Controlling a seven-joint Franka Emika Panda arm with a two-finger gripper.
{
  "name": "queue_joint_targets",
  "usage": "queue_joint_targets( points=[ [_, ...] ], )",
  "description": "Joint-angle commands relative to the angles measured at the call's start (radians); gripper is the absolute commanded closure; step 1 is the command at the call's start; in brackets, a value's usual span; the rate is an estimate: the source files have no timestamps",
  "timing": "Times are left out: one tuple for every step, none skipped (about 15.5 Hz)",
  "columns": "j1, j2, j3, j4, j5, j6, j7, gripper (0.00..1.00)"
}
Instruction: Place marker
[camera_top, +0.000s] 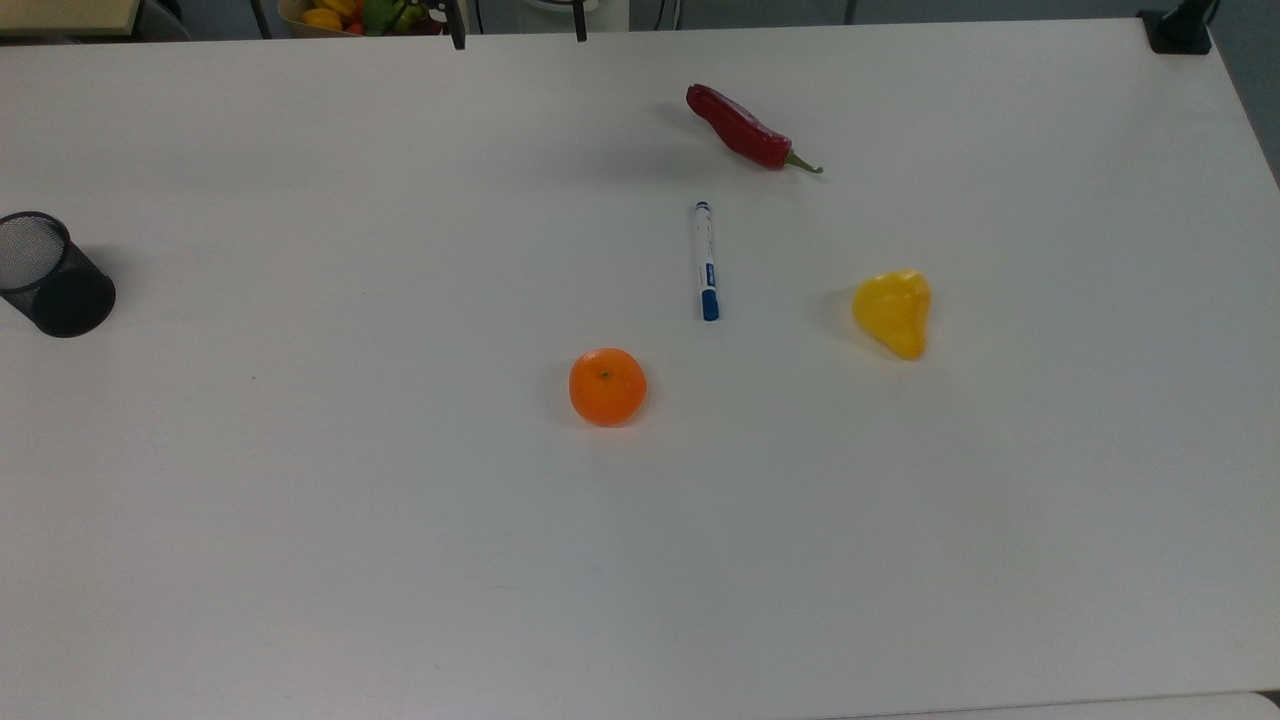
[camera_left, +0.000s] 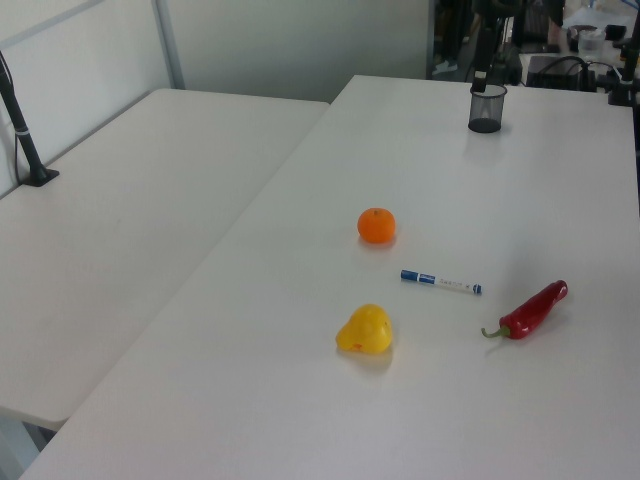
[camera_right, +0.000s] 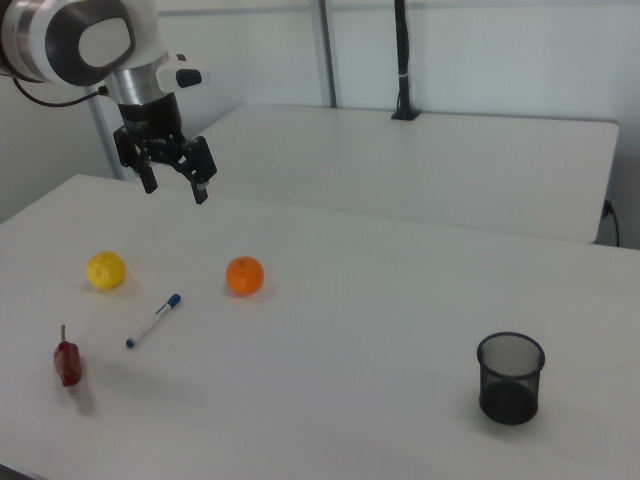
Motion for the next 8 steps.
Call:
queue_joint_targets(
  points=[
    [0.004,0.001,0.001,-0.001,0.008,0.009,-0.020,0.00],
    [0.004,0.001,0.001,-0.001,0.008,0.009,-0.021,0.00],
    [0.004,0.001,0.001,-0.001,0.010,0.009,-0.020,0.00],
    [0.005,0.002,0.001,-0.001,0.008,0.009,-0.021,0.00],
    [0.004,0.002,0.001,-0.001,0.010,0.009,-0.021,0.00],
    [0.004,0.002,0.001,-0.001,0.008,0.011,-0.021,0.00],
    [0.004,0.002,0.001,-0.001,0.010,0.011,-0.021,0.00],
    [0.004,0.002,0.001,-0.001,0.016,0.009,-0.020,0.00]
  ],
)
